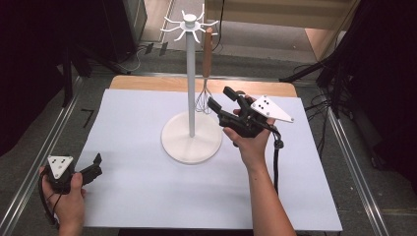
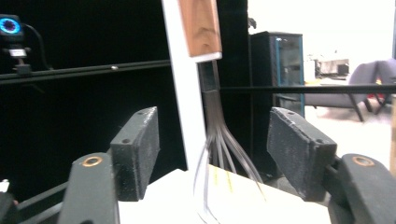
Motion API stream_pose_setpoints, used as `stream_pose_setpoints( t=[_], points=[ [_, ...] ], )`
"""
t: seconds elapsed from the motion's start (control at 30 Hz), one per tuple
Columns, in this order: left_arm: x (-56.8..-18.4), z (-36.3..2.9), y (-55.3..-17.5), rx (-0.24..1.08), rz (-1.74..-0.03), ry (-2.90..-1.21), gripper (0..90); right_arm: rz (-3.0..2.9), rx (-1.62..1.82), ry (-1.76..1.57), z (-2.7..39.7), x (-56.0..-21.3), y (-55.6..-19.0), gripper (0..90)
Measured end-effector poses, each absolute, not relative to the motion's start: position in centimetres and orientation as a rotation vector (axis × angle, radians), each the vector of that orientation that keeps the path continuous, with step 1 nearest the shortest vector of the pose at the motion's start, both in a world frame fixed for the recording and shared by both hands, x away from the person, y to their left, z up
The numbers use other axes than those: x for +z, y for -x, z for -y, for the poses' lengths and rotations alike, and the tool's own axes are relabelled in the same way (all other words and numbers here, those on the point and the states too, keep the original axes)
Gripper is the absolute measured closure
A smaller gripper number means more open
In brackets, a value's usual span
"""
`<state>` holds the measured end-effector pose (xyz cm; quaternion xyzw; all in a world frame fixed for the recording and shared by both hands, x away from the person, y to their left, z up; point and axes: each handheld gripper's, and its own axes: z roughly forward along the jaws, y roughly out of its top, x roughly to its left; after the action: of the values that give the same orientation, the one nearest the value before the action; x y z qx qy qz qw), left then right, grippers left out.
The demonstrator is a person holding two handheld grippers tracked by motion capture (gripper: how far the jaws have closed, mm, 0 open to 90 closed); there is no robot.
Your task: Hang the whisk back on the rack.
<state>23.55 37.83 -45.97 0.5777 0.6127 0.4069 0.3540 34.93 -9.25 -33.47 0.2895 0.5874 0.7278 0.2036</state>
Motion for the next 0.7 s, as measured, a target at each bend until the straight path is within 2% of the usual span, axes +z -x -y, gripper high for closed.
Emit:
stream_pose_setpoints(
  t=[0.7],
  points=[
    [-46.0, -37.8, -23.5, 1.057, -1.585, -1.492, 6.0, -1.615, 1.831, -1.008, 15.9, -35.6, -34.1, 24.1]
  ],
)
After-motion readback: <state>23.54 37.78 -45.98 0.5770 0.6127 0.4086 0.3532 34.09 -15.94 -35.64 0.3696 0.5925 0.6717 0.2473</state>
